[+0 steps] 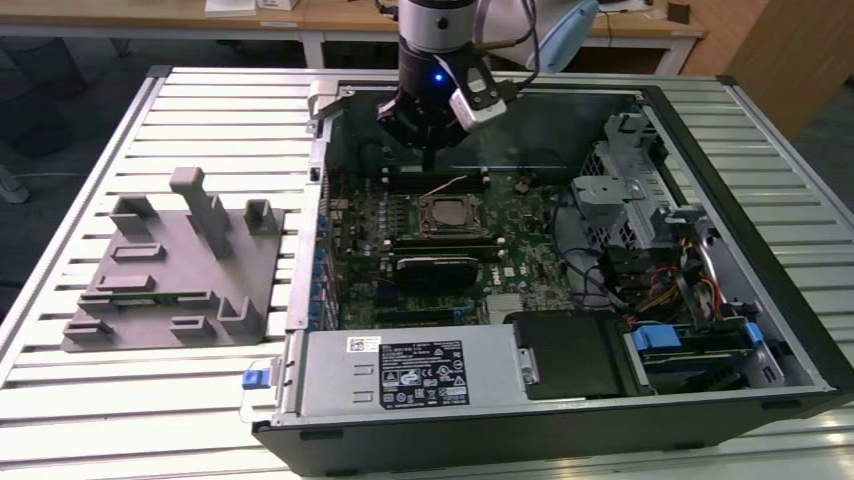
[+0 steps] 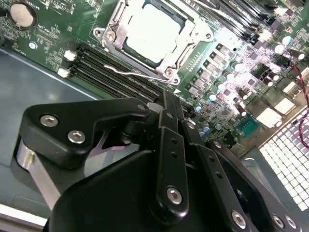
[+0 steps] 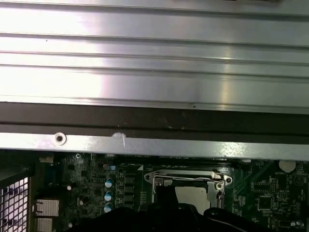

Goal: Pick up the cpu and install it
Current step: 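Install the first cpu locking lever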

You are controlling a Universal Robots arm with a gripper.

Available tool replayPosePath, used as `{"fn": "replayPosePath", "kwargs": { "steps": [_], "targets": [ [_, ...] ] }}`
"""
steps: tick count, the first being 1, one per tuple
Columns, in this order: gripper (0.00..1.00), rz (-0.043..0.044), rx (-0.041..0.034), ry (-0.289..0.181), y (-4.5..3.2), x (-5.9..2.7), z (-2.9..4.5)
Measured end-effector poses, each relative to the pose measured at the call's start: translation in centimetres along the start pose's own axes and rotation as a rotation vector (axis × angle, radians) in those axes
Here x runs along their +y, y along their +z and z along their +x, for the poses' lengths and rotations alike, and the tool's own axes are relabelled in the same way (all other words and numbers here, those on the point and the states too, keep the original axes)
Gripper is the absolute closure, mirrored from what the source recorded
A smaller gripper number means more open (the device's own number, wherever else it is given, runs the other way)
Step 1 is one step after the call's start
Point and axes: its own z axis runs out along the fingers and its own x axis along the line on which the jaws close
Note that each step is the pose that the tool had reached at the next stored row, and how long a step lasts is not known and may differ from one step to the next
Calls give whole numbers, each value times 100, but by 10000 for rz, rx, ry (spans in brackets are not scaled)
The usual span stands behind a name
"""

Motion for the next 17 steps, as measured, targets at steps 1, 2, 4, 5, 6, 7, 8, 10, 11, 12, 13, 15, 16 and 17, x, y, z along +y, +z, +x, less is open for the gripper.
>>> {"fn": "replayPosePath", "kwargs": {
  "steps": [1, 2, 4, 5, 6, 7, 8, 10, 11, 12, 13, 15, 16, 17],
  "targets": [
    [89, -84, -3, 1, 2, -3, 0],
    [89, -180, -5, 1, 3, -7, 0],
    [89, -360, -8, 2, 9, -21, 0],
    [89, -385, -10, 1, 12, -27, 1],
    [89, -390, -12, -3, 14, -31, 0],
    [89, -392, -13, -6, 17, -33, 1],
    [89, -391, -13, -48, 23, -34, -1],
    [89, -392, -13, -241, 35, -34, -5],
    [89, -393, -12, -334, 42, -35, -9],
    [89, -392, -11, -375, 53, -35, -15],
    [89, -390, -10, -392, 65, -36, -26],
    [89, -389, -9, -401, 91, -37, -64],
    [89, -389, -10, -401, 104, -37, -86],
    [89, -388, -10, -403, 119, -38, -108]
  ]
}}
